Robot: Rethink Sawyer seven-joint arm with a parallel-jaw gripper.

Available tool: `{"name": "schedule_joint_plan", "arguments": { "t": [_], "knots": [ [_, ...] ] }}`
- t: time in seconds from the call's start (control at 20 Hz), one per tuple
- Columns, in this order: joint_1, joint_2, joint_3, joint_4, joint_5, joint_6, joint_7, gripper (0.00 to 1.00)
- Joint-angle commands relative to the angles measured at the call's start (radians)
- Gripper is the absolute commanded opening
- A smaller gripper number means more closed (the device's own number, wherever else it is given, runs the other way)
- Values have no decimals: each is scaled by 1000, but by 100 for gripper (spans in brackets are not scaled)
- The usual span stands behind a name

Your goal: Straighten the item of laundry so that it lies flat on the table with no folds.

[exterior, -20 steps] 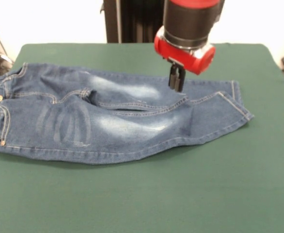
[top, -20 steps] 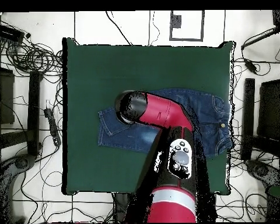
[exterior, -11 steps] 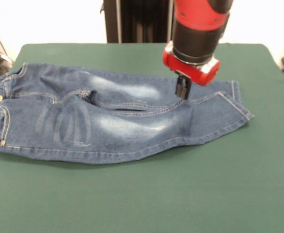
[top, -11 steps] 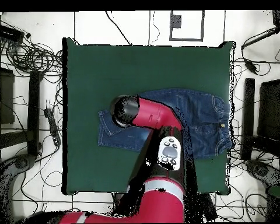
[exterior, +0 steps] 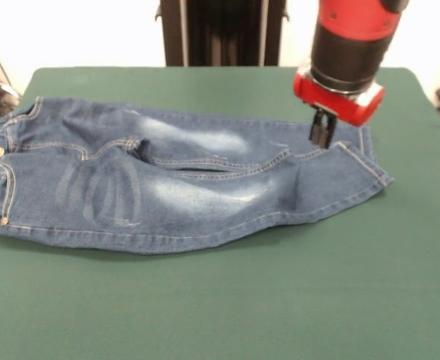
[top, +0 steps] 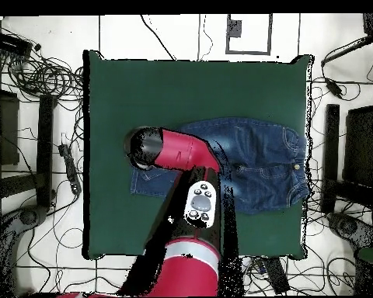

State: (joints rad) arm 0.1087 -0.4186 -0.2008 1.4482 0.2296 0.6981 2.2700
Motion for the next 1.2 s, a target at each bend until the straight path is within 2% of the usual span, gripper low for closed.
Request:
{"name": "schedule_joint_plan", "arguments": {
  "t": [0.05, 0.25, 0.55, 0.95, 1.2],
  "knots": [
    [21, 140, 16, -26, 60, 44, 286, 0],
    [-15, 202, 40, -40, 50, -46, 221, 0],
    [-5, 257, 39, -57, 50, -110, 227, 0],
    [22, 314, 15, -107, 74, -93, 259, 0],
    [60, 346, -4, -162, 127, -55, 333, 0]
  ]
}}
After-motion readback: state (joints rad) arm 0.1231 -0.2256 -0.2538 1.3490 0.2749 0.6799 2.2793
